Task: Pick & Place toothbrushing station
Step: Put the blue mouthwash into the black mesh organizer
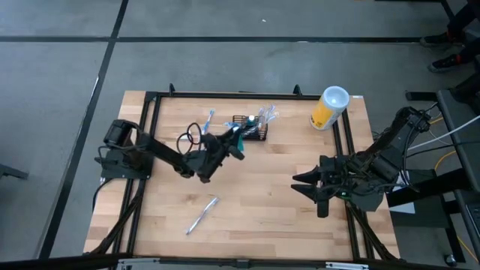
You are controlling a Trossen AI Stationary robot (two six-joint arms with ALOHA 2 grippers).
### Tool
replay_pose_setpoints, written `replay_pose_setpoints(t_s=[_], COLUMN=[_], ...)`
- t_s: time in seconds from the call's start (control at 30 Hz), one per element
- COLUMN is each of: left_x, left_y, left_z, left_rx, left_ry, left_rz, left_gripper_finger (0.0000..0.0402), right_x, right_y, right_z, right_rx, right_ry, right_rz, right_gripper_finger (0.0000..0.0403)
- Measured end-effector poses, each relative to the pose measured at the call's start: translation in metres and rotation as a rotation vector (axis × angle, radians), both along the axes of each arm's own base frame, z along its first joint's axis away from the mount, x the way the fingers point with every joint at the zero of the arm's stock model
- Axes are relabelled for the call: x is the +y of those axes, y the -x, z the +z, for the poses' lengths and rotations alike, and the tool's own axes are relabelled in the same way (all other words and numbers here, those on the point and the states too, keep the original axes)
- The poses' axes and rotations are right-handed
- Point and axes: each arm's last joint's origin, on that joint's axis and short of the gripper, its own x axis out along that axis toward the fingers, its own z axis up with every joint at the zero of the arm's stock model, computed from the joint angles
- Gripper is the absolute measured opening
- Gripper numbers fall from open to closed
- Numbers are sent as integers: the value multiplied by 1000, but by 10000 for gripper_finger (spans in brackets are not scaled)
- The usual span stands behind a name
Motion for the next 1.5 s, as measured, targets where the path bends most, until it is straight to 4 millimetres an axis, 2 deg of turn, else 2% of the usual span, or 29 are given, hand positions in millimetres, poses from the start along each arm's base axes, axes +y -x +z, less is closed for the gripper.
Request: replay_pose_setpoints(t_s=[0.13, 0.33, 0.43, 0.57, 0.73, 1.5], left_x=[22, 51, 66, 82, 97, 106], left_y=[-17, -59, -74, -75, -74, -74], left_z=[-5, -21, -25, -32, -40, -42], left_rx=[107, 220, 239, 257, 279, 297], left_ry=[-57, -53, -50, -34, -2, -10], left_rz=[49, 142, 181, 262, 273, 255], left_gripper_finger=[87, 87, 87, 87, 87, 87], right_x=[0, -1, -1, -1, 1, 1], right_y=[0, 0, 1, 2, 4, 4], right_z=[0, -1, -2, -2, -2, -2], right_rx=[-1, 0, 7, 4, -8, -15], right_ry=[1, -13, -41, -80, -82, -73], right_rz=[-3, -18, -33, -41, -53, -67], right_gripper_finger=[164, 164, 164, 164, 164, 164])
